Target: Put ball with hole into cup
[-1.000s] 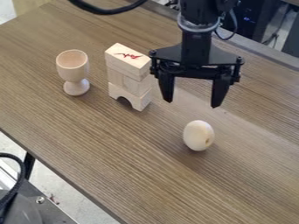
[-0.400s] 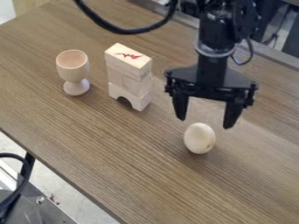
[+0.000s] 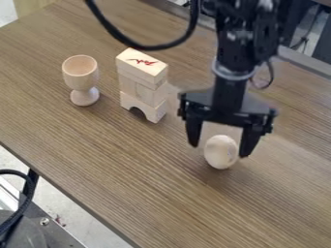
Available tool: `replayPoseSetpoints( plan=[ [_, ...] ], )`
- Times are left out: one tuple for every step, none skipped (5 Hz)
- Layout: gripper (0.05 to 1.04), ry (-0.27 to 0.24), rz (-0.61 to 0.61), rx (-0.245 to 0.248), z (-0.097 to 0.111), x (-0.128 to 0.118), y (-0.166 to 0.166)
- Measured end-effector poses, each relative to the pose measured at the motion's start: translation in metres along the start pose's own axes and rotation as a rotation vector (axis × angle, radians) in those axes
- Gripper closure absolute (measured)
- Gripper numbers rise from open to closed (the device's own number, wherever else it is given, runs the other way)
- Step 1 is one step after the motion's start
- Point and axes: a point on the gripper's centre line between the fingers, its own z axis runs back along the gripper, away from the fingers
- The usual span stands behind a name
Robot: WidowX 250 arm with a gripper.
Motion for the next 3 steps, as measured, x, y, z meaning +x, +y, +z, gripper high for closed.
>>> replayPoseSetpoints(
  plan=[
    [0.083, 0.02, 0.003, 0.015, -0.01, -0.005, 0.003],
    [0.083, 0.025, 0.006, 0.015, -0.015, -0.007, 0.004],
    [0.083, 0.026, -0.002, 0.027, -0.023, -0.008, 0.002]
  ],
)
